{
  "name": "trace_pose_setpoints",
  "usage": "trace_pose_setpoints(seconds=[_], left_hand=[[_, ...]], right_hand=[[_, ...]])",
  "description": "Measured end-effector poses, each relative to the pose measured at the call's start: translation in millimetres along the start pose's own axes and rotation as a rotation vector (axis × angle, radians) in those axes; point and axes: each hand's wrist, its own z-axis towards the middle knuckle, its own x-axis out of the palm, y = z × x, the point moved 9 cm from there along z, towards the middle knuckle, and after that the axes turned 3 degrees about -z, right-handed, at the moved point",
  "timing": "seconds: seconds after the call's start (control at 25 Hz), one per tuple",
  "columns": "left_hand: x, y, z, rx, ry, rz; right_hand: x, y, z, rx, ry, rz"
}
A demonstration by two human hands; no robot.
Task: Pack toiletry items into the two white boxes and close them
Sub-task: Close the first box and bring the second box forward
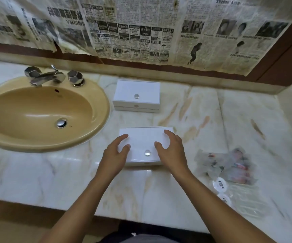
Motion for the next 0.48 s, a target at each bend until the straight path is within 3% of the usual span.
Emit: trace_pose_setpoints(seconds=[0.24,0.48], left_hand=[[-5,15,2,-0.007,0.021,-0.022],[-17,13,5,0.000,-0.023,-0.074]], right_hand=[[7,4,-4,-0.031,-0.001,-0.068],[22,40,-27,-0.416,-0.101,-0.517]])
